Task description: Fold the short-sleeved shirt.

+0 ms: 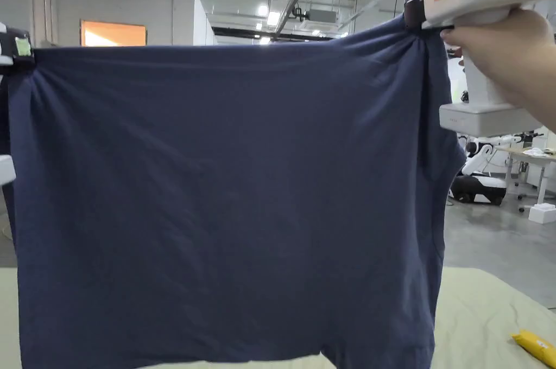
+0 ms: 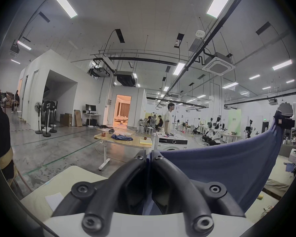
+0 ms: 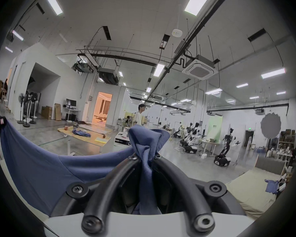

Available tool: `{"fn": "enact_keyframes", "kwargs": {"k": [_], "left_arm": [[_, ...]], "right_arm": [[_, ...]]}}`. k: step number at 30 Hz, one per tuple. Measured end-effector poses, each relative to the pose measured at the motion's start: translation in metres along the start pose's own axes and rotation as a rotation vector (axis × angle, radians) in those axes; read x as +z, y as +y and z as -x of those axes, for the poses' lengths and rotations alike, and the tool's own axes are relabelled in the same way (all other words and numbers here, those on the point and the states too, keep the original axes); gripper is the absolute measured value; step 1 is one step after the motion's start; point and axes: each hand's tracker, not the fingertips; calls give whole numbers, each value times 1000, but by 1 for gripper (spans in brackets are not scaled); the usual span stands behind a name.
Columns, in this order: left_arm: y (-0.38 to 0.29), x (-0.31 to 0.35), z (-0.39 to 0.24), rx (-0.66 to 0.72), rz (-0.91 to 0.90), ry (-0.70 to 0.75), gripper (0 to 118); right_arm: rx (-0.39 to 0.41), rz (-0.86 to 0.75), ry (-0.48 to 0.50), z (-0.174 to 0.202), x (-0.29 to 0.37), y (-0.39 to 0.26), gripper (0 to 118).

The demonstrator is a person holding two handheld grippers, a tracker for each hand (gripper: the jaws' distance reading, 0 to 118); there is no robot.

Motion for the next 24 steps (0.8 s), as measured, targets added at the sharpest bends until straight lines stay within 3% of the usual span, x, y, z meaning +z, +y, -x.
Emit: {"fn": "enact_keyframes", "kwargs": {"k": [6,11,14,17,22,24], "left_arm": [[-77,-50,0,-59,101,22,0],[-211,-46,14,-34,343,-15,0],[-296,-10,24,-15,486,-56,0],[-359,47,40,-24,612,-63,0],[-398,168,62,-52,742,-150,0],[-403,217,71,-79,797,-167,0]], "right_arm": [[-1,61,-12,34,-49,-102,5],[-163,347,40,62,-52,-278,5],[-262,577,78,74,-13,-385,5],[-193,716,103,69,34,-459,5],[-165,838,240,41,160,-503,5],[-203,866,288,27,217,-507,5]]}}
